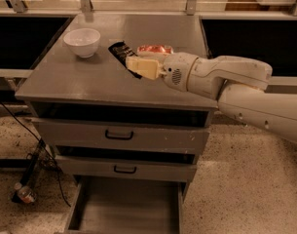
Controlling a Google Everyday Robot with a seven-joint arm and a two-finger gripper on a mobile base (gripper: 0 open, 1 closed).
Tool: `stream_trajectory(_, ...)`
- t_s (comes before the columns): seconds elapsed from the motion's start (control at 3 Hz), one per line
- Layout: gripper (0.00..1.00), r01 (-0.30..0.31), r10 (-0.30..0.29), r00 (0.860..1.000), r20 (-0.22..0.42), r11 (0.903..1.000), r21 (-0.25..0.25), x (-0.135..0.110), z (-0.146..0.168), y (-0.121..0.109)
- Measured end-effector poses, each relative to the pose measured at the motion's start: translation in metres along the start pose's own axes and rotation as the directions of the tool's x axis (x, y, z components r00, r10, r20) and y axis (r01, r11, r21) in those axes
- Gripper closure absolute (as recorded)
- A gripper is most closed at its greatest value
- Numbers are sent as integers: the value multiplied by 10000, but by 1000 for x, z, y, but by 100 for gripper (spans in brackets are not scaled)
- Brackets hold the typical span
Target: Pick rxbar chocolate from bottom drawer and place on counter
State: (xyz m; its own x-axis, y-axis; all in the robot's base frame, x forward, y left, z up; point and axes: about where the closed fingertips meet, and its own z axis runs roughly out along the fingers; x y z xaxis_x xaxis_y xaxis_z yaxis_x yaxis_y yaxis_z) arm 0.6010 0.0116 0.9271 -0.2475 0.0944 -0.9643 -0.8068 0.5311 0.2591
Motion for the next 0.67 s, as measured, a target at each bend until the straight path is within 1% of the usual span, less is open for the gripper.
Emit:
stream_trajectory(0.33, 100, 353, -352, 9988, -346, 9994, -5, 4, 5, 1)
stream_trajectory(0.67, 100, 698, -710, 9945, -765, 9974, -180, 9, 15, 4)
